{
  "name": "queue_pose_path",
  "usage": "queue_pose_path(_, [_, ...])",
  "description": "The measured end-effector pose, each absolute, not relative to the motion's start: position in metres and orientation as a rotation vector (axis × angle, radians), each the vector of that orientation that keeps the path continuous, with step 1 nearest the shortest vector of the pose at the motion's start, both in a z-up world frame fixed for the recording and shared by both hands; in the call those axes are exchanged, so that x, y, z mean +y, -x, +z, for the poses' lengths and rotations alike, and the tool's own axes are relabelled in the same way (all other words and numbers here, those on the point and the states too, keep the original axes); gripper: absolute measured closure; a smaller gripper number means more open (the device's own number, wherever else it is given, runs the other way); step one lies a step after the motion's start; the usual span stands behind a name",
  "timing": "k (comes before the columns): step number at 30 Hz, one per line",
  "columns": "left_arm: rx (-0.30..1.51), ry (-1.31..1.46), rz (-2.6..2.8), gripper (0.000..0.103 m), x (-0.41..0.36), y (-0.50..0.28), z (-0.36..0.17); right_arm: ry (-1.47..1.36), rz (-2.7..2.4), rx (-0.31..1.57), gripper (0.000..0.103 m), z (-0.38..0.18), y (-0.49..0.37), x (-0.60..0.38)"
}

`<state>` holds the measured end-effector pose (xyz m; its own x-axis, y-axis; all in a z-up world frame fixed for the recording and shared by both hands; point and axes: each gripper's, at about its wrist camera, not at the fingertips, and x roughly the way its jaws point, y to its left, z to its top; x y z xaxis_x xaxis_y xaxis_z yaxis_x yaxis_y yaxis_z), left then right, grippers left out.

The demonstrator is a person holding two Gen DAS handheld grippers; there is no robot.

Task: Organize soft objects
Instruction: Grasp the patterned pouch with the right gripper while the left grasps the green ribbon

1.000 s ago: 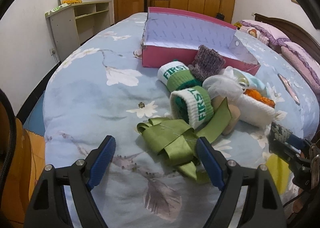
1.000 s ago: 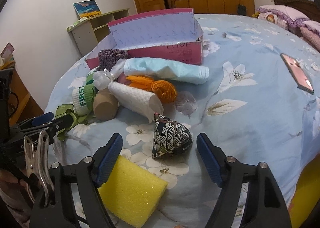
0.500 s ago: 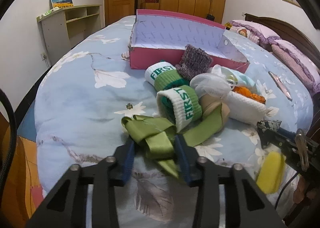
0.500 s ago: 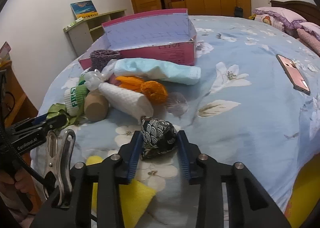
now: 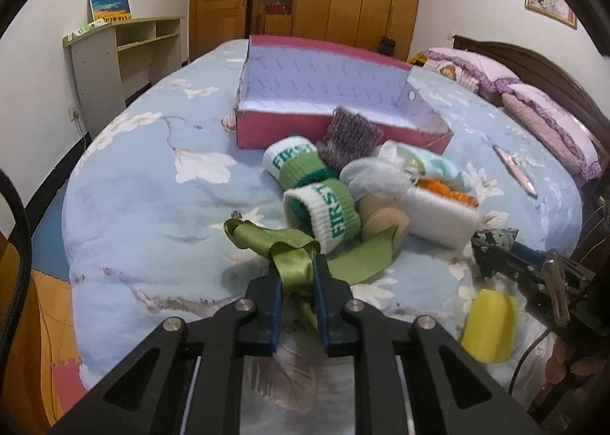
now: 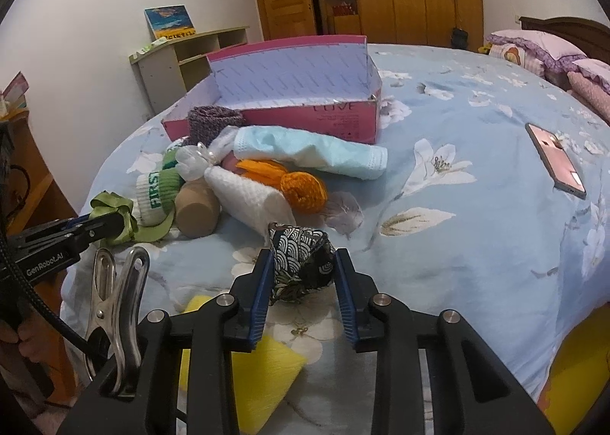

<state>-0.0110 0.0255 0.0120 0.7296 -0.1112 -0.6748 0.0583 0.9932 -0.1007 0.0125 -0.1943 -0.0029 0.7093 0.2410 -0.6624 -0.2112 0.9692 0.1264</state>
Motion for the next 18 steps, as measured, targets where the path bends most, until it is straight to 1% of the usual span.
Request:
queue_pose_path(5, [0.707,0.069,-0.101,0.092,0.026,0.017,0.025,-0.037,0.259,0.715,0.07,0.004,-0.008,-0.193])
queue_pose_path(18, [0.634,0.06,-0.125,0.096,0.025,0.021,0.049,-0.014,0.278,0.637,0.07,0.031,-0.002,-0.191])
